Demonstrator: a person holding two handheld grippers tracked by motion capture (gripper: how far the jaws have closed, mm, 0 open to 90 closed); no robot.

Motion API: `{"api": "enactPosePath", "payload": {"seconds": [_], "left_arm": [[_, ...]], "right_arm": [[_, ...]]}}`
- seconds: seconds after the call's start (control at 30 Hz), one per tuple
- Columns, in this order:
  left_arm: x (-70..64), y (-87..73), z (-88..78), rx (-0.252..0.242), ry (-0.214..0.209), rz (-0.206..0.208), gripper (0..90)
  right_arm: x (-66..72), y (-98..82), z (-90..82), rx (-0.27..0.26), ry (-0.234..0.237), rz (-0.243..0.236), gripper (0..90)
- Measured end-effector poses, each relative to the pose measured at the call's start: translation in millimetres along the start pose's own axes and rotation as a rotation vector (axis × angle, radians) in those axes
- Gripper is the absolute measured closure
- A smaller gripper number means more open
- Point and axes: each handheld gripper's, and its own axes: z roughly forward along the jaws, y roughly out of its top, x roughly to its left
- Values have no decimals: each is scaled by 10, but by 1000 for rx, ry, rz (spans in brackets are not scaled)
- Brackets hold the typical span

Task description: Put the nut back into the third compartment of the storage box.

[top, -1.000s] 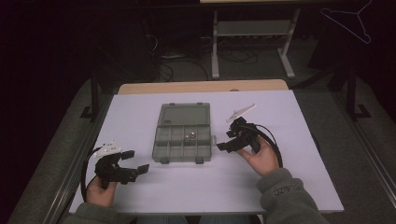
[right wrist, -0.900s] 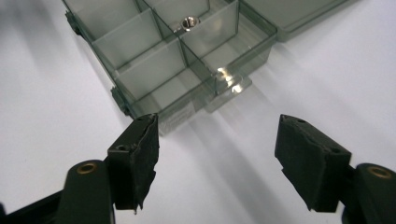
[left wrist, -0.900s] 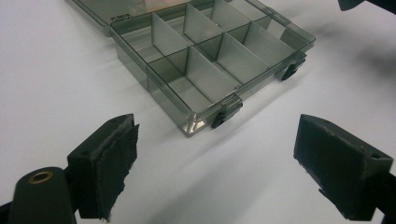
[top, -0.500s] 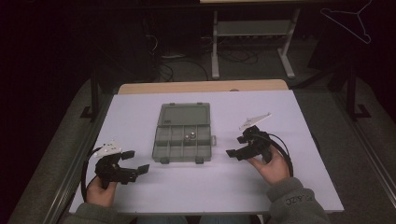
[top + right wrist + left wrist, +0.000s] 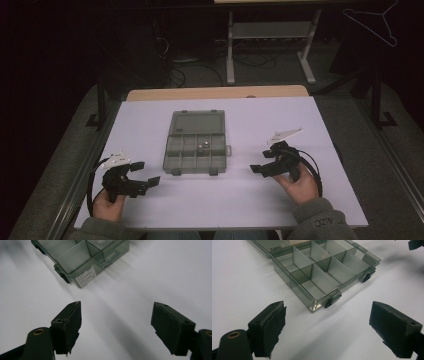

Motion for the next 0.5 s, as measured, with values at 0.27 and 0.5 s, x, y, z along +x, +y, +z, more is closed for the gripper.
{"api": "enactPosePath", "payload": {"seconds": [0.27, 0.5], "left_arm": [[15, -7, -10, 17, 2, 10, 128], [7, -17, 2, 10, -2, -2, 128]], "right_arm": [[-15, -134, -70, -18, -5, 30, 219], [-10, -228, -119, -41, -16, 33, 209]]}}
